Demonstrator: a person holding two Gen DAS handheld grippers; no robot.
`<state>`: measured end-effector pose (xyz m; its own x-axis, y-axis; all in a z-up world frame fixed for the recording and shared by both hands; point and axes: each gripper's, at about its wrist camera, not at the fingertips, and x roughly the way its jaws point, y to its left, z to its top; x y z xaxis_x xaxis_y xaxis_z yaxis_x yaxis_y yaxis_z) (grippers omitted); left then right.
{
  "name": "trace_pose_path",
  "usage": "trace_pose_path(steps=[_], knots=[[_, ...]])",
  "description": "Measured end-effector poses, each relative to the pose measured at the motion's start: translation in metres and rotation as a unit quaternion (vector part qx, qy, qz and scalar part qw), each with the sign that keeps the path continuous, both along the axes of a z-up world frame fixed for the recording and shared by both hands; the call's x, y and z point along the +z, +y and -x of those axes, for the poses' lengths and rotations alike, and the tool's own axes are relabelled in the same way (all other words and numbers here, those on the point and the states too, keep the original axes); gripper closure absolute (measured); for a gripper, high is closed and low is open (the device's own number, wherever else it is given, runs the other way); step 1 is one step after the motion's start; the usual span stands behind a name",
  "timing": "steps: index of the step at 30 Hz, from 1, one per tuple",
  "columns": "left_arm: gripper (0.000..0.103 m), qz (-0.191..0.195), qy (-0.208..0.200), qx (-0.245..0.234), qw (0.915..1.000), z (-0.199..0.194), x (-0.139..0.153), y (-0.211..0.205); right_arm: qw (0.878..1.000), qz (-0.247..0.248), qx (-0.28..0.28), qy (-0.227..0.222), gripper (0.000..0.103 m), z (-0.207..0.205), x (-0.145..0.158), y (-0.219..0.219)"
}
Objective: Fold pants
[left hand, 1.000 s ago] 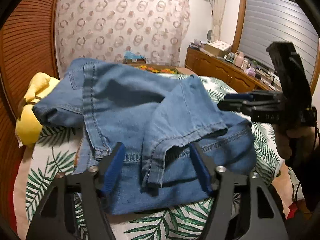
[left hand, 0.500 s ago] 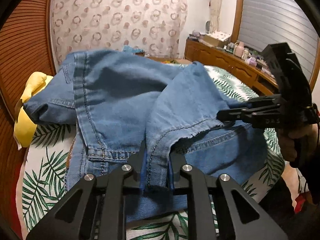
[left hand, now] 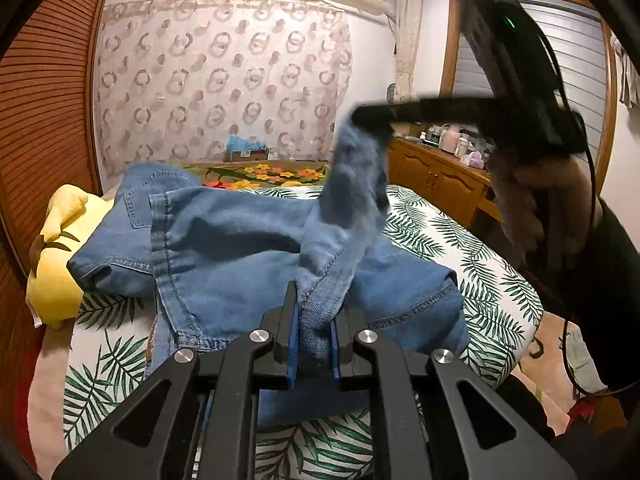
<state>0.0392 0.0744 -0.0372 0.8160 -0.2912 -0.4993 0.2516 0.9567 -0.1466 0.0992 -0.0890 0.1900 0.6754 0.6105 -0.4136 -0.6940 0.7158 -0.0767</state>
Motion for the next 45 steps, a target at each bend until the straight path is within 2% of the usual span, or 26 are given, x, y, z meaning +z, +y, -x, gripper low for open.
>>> trace_pose_path(steps=[6, 11, 18, 27, 32, 33, 34, 35, 36, 37, 38, 43, 45], knots=[[0.090, 0.010, 0.004, 0.010, 0.9999, 0.004, -0.001, 0.007, 1.000, 0.003, 0.018, -0.012, 0.099, -0.013, 0.010, 0.052], [0.090, 0.014, 0.015, 0.021, 0.9996, 0.004, -0.012, 0.018, 0.999, 0.022, 0.036, -0.010, 0.099, -0.058, -0.018, 0.069], [0.090, 0.028, 0.043, 0.034, 0.9981, -0.004, -0.035, 0.029, 0.997, 0.055, 0.046, 0.014, 0.099, -0.086, -0.040, 0.116], [0.090, 0.028, 0.060, 0.044, 0.9968, -0.006, -0.048, 0.040, 0.995, 0.074, 0.044, 0.044, 0.099, -0.106, -0.049, 0.144], [0.089, 0.029, 0.072, 0.046, 0.9960, -0.008, -0.052, 0.039, 0.995, 0.076, 0.041, 0.050, 0.096, -0.103, -0.046, 0.134], [0.087, 0.029, 0.074, 0.048, 0.9957, -0.009, -0.053, 0.039, 0.995, 0.071, 0.042, 0.054, 0.094, -0.104, -0.043, 0.132], [0.082, 0.028, 0.077, 0.050, 0.9954, -0.010, -0.054, 0.039, 0.995, 0.069, 0.042, 0.055, 0.089, -0.104, -0.043, 0.128], [0.073, 0.026, 0.079, 0.058, 0.9949, -0.011, -0.054, 0.039, 0.995, 0.069, 0.040, 0.054, 0.078, -0.103, -0.043, 0.126], [0.067, 0.025, 0.080, 0.063, 0.9945, -0.014, -0.055, 0.040, 0.995, 0.069, 0.038, 0.053, 0.073, -0.103, -0.043, 0.124], [0.056, 0.026, 0.081, 0.067, 0.9941, -0.015, -0.055, 0.041, 0.996, 0.068, 0.037, 0.054, 0.064, -0.103, -0.042, 0.121], [0.053, 0.030, 0.080, 0.070, 0.9938, -0.016, -0.055, 0.042, 0.996, 0.067, 0.035, 0.054, 0.060, -0.103, -0.041, 0.117], [0.050, 0.022, 0.078, 0.074, 0.9940, -0.015, -0.051, 0.040, 0.997, 0.066, 0.022, 0.042, 0.050, -0.093, -0.033, 0.087], [0.034, 0.018, 0.074, 0.075, 0.9943, -0.014, -0.049, 0.039, 0.997, 0.058, 0.014, 0.044, 0.047, -0.088, -0.032, 0.067]])
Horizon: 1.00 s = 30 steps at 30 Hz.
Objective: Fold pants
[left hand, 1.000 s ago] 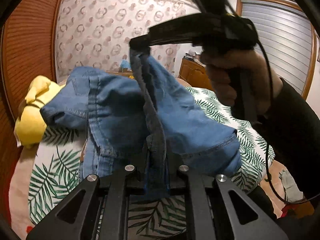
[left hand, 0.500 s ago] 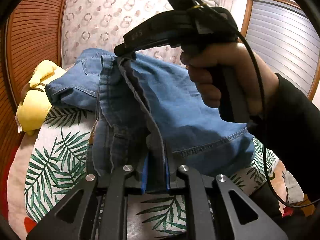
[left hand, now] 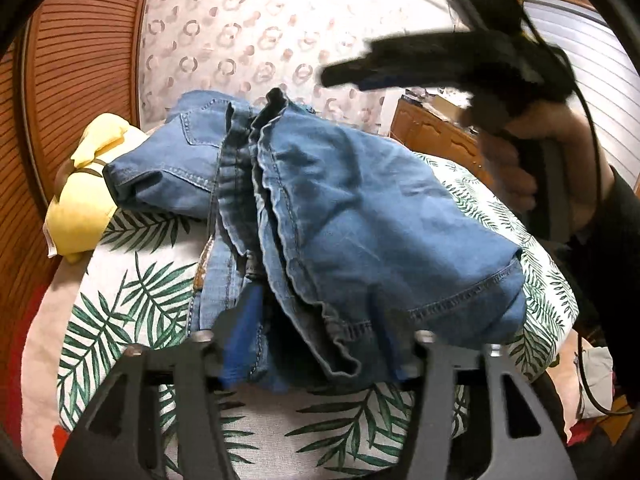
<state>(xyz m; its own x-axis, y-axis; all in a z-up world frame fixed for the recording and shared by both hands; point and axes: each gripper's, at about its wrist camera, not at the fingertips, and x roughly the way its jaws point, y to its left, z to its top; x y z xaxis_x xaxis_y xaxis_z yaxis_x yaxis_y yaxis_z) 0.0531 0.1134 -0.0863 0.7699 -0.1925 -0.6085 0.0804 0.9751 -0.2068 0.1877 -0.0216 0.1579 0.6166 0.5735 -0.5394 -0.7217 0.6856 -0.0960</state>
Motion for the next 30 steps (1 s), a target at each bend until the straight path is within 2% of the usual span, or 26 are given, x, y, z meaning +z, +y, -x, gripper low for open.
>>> trace_pose_path(steps=[1, 5, 11, 15, 21, 30], knots=[[0.026, 0.001, -0.004, -0.001, 1.0000, 0.001, 0.001, 0.000, 1.000, -0.002, -0.006, 0.002, 0.046, 0.003, -0.001, -0.011], [0.025, -0.002, -0.014, -0.002, 0.9999, 0.001, 0.005, -0.002, 0.999, 0.009, -0.038, 0.006, 0.043, 0.017, -0.019, -0.056], [0.025, -0.014, -0.026, 0.000, 0.9996, -0.002, 0.014, -0.013, 0.995, 0.051, -0.087, 0.027, 0.042, 0.038, -0.069, -0.114], [0.025, -0.020, -0.029, -0.003, 0.9994, -0.005, 0.016, -0.022, 0.991, 0.042, -0.118, 0.048, 0.042, 0.051, -0.088, -0.145], [0.025, -0.030, -0.020, -0.010, 0.9993, -0.009, 0.011, -0.030, 0.989, 0.027, -0.121, 0.076, 0.042, 0.068, -0.101, -0.166], [0.025, -0.037, -0.012, -0.011, 0.9992, -0.011, 0.004, -0.034, 0.987, 0.005, -0.114, 0.117, 0.043, 0.049, -0.105, -0.175]])
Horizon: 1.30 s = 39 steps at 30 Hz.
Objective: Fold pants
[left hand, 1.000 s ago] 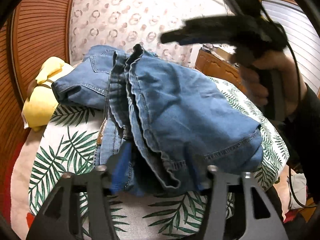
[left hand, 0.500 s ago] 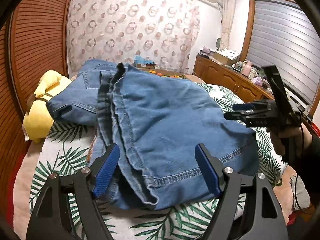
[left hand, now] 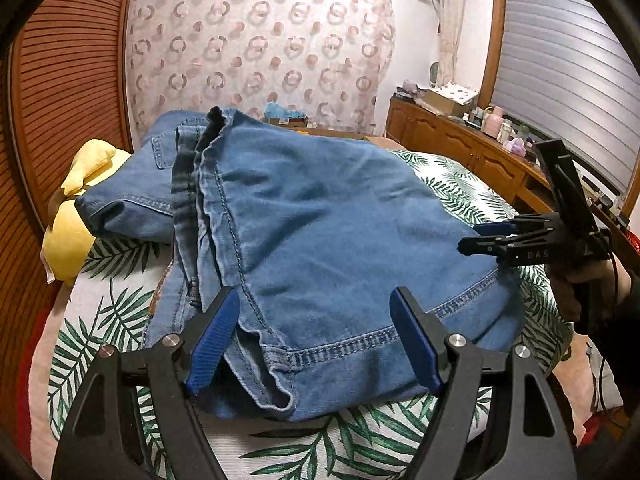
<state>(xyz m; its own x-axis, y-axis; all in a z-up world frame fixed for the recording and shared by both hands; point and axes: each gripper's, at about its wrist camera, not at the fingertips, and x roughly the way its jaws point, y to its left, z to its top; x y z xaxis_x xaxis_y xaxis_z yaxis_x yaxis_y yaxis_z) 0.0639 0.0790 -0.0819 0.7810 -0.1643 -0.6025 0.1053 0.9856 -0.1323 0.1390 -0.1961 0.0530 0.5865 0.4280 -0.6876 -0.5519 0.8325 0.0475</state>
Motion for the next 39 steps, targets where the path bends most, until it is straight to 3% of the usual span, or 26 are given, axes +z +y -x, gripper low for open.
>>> trace_pose_path(steps=[6, 8, 9, 11, 13, 19, 28, 32, 39], knots=[[0.025, 0.002, 0.010, 0.008, 0.9999, -0.005, -0.008, 0.004, 1.000, -0.006, 0.001, 0.007, 0.047, -0.011, -0.004, 0.003], [0.025, 0.001, 0.012, 0.009, 0.9999, -0.005, -0.009, 0.004, 1.000, -0.013, 0.018, 0.008, 0.072, -0.008, -0.005, 0.009], [0.025, 0.001, 0.012, 0.009, 0.9999, -0.005, -0.010, 0.004, 0.999, -0.016, 0.033, 0.014, 0.080, -0.007, -0.006, 0.011], [0.025, 0.000, 0.013, 0.011, 0.9999, -0.006, -0.011, 0.002, 0.999, -0.011, 0.038, 0.011, 0.091, -0.005, -0.007, 0.012], [0.025, -0.001, 0.013, 0.013, 0.9998, -0.007, -0.010, 0.002, 0.999, -0.016, 0.040, 0.004, 0.095, -0.002, -0.004, 0.011], [0.025, 0.000, 0.006, 0.008, 0.9999, -0.009, -0.007, -0.003, 0.996, -0.061, 0.020, -0.059, 0.097, 0.019, 0.025, -0.010], [0.025, -0.002, -0.006, -0.013, 0.9999, -0.012, 0.007, -0.018, 0.992, -0.054, -0.010, -0.110, 0.097, 0.048, 0.043, -0.058], [0.025, -0.004, -0.009, -0.027, 0.9996, -0.016, 0.012, -0.031, 0.992, -0.042, -0.049, -0.112, 0.097, 0.053, 0.041, -0.097], [0.025, -0.005, -0.011, -0.056, 0.9984, -0.026, 0.019, -0.059, 0.993, -0.030, -0.094, -0.070, 0.097, 0.051, 0.002, -0.156]])
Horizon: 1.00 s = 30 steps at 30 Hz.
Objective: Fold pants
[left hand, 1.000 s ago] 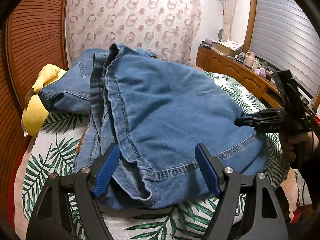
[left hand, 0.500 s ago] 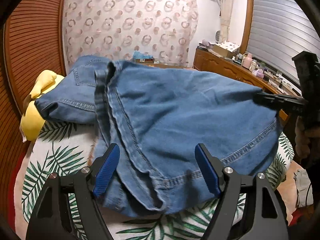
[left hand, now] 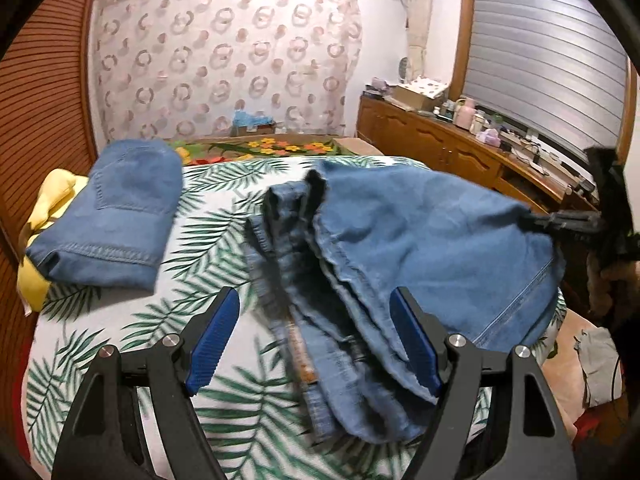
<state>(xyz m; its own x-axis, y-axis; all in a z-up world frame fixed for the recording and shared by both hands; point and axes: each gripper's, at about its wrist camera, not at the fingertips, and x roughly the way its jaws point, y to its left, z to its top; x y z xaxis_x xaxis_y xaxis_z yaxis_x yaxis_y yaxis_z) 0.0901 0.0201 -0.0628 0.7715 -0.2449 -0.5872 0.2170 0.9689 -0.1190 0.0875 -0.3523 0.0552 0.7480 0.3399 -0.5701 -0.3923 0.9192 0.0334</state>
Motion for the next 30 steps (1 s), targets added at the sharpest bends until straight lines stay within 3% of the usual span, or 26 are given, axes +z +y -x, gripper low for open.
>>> trace_pose_path(steps=[4, 13, 17, 25, 30], knots=[[0.025, -0.008, 0.002, -0.011, 0.9999, -0.006, 0.001, -0.015, 1.000, 0.017, -0.010, 0.011, 0.095, -0.011, -0.017, -0.001], [0.025, -0.016, 0.006, -0.024, 0.9996, -0.009, 0.003, -0.029, 0.997, 0.026, -0.061, 0.040, 0.058, -0.033, -0.039, -0.002], [0.025, -0.023, 0.011, -0.027, 0.9993, -0.013, 0.001, -0.035, 0.996, 0.028, -0.084, 0.020, 0.041, -0.033, -0.044, -0.004], [0.025, -0.025, 0.001, -0.045, 0.9987, -0.013, 0.011, -0.045, 0.996, -0.009, -0.089, 0.005, 0.030, -0.031, -0.057, -0.001], [0.026, -0.021, -0.012, -0.064, 0.9977, -0.018, 0.023, -0.053, 0.996, -0.007, -0.088, -0.009, 0.030, -0.024, -0.063, -0.002]])
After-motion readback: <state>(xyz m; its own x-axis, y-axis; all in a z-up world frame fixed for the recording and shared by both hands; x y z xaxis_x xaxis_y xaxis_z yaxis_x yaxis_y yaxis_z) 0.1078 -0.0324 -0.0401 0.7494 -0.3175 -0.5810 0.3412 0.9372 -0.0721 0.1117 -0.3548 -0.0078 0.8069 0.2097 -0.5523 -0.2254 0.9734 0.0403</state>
